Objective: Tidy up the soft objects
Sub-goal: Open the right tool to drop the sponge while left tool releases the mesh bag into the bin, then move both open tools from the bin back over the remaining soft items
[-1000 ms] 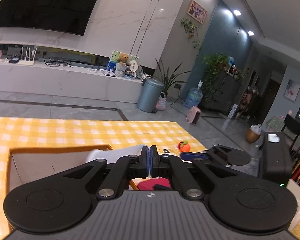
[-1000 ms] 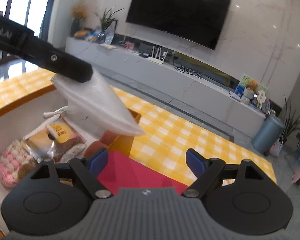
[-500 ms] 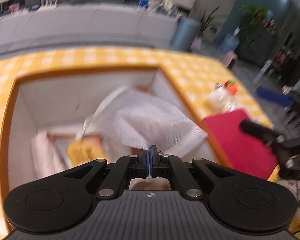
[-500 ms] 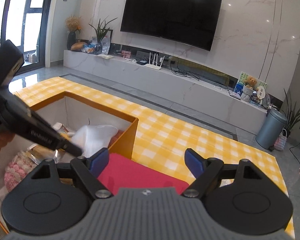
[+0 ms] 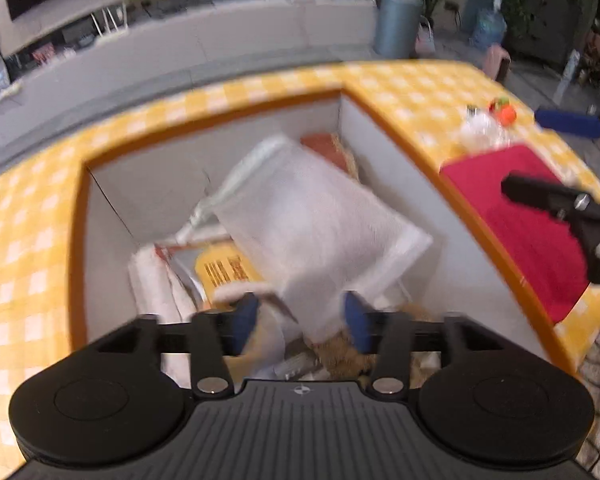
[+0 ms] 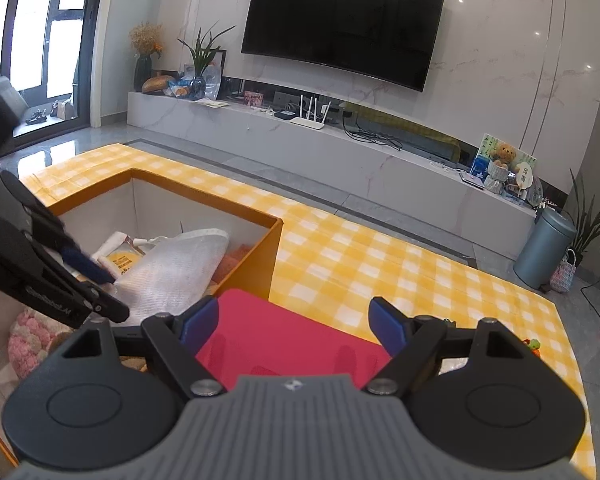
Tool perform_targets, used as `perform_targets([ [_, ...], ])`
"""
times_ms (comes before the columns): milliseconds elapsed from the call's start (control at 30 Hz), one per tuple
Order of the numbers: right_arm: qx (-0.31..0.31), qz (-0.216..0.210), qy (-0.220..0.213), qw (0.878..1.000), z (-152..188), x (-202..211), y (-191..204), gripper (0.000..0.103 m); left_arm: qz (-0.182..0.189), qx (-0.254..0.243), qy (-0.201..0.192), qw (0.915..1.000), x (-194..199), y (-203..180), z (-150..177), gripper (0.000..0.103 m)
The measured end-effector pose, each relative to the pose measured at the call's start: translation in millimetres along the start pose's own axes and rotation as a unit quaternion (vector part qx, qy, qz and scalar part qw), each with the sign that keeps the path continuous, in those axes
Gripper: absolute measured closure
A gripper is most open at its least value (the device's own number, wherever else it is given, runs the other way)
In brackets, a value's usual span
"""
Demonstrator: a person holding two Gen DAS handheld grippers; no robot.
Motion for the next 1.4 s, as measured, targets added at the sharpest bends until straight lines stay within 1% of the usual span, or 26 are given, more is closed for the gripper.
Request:
perform_targets([
  [67,-0.002,-0.002,-0.003,1.0,-0.1,1.1,-1.0,0.023,-0.007,0.005,-0.033,0.9994,11.1,-0.3,-6.9,0.026],
  [133,-0.004,-0.002,-0.005,1.0,-0.8,2.3,-1.5,0.023,-0.019,0.013,-0.063,0.9978,22.6,-0.2,-13.6,0.018],
  [333,-0.011,-0.001,-0.012,1.0,-2.7,6.2,-4.7,0.021,-0.032,0.059,-0.114,0.9912,42.9,1.3,-27.0,0.016],
  [467,-0.019,0.001,-0.02,1.0,-4.4,10.6,-8.4,0.016,-0.057,0.086,-0.143,0.9844,54.8,3.8,-38.0,0.014],
  [533,-0.024,0.002,-0.025,0.999,-6.2,13.3,-11.6,0.016,-0.065,0.103,-0.152,0.9808,62.7,5.9,-39.6,0.014],
  [633,-0.036,0.007,-0.033,0.999,-9.4,18.0,-18.4,0.013,-0.077,0.131,-0.172,0.9732,78.1,4.9,-41.7,0.014],
  [800,-0.052,0.016,-0.052,0.997,-17.6,32.3,-36.3,0.01,-0.088,0.112,-0.205,0.9682,100.2,-13.3,-47.7,0.014],
  [933,-0.07,0.035,-0.073,0.994,-22.0,52.3,-57.9,0.007,-0.11,0.107,-0.21,0.9656,110.8,-30.8,-46.9,0.014],
  [1033,-0.077,0.058,-0.087,0.992,-22.5,69.0,-80.1,0.006,-0.123,0.091,-0.214,0.9648,115.5,-46.5,-49.8,0.014],
  [1133,-0.095,0.09,-0.098,0.986,-20.3,85.4,-105.3,0.005,-0.15,0.085,-0.225,0.9589,117.4,-61.8,-52.6,0.014],
  [1167,-0.098,0.098,-0.101,0.985,-18.7,91.1,-112.6,0.004,-0.154,0.079,-0.228,0.9581,117.8,-69.4,-54.4,0.014],
  [1200,-0.101,0.106,-0.105,0.984,-16.9,96.5,-119.7,0.004,-0.153,0.07,-0.229,0.9589,117.7,-77.7,-56.8,0.014],
  [1267,-0.108,0.121,-0.11,0.981,-12.2,107.3,-133.4,0.004,-0.138,0.055,-0.228,0.9622,116.7,-95.1,-59.8,0.014],
  [1400,-0.126,0.159,-0.108,0.973,1.2,120.5,-162.5,0.003,-0.108,0.049,-0.225,0.9671,107.0,-127.3,-64.9,0.014],
])
Point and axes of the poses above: each gripper's, at about its wrist camera, not at the fingertips, and x roughly against the way its jaws point, y to its left, z to its underside, the point moved 9 cm from there along -x, roughly the way its jaws point, and after that the axes turned 1 degree about z, right-handed, at the moved point
